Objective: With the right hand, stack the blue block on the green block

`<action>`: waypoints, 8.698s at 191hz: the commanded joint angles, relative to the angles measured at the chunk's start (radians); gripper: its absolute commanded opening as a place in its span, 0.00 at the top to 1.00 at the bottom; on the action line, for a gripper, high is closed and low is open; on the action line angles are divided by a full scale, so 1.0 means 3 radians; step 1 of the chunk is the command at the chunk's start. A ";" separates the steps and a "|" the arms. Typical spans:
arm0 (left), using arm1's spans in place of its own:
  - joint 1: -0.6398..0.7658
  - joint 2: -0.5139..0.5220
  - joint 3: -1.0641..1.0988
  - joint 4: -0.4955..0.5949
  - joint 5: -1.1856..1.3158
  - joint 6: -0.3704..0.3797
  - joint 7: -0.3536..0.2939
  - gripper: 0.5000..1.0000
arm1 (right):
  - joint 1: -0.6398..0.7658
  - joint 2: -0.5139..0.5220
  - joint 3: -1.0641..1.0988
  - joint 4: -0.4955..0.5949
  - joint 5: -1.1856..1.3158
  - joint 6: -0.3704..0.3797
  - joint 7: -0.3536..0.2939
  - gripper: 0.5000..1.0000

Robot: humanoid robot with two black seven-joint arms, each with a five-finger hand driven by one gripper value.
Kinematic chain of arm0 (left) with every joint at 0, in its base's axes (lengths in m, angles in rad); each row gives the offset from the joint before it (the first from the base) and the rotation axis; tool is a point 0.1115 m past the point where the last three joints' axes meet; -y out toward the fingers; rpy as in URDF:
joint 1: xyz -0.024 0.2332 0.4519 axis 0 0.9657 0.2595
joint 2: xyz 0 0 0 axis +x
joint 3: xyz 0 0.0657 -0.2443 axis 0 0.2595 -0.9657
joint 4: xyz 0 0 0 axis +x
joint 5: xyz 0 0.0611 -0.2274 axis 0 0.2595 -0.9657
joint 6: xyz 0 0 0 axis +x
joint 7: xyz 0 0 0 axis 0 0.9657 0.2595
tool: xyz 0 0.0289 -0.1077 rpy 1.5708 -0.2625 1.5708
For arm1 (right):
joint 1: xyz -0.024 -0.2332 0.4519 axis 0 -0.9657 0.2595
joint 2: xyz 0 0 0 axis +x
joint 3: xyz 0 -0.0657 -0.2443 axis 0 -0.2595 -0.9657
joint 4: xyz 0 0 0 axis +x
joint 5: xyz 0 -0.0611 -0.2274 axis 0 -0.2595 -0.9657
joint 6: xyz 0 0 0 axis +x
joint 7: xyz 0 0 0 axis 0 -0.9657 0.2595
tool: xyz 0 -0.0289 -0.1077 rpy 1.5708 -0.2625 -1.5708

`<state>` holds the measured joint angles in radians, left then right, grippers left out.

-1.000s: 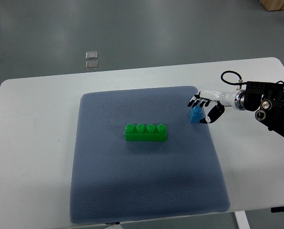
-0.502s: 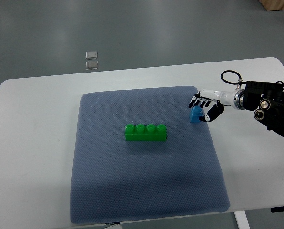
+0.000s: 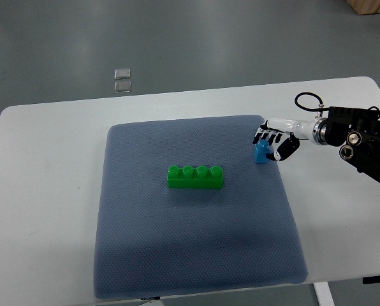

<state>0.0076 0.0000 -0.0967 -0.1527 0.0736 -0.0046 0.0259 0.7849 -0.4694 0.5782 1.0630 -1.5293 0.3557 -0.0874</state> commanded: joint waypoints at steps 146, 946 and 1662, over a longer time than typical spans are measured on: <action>0.0000 0.0000 0.0000 -0.0002 0.0000 0.0000 0.0000 0.00 | 0.0012 0.0005 -0.0036 0.0010 0.0025 -0.0010 0.0036 1.00; 0.0000 0.0000 0.0000 -0.0002 0.0000 0.0000 0.0000 0.00 | 0.0835 0.0465 -0.0992 -0.0348 -0.0680 -0.0163 0.2137 1.00; 0.0000 0.0000 0.0000 -0.0002 0.0000 0.0000 0.0000 0.00 | 0.0876 0.0429 -0.0987 -0.0951 0.0327 0.0251 0.2086 0.46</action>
<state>0.0077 0.0000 -0.0966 -0.1527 0.0736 -0.0046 0.0260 1.0479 -0.3325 0.2784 0.7808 -1.4467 0.4272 0.5477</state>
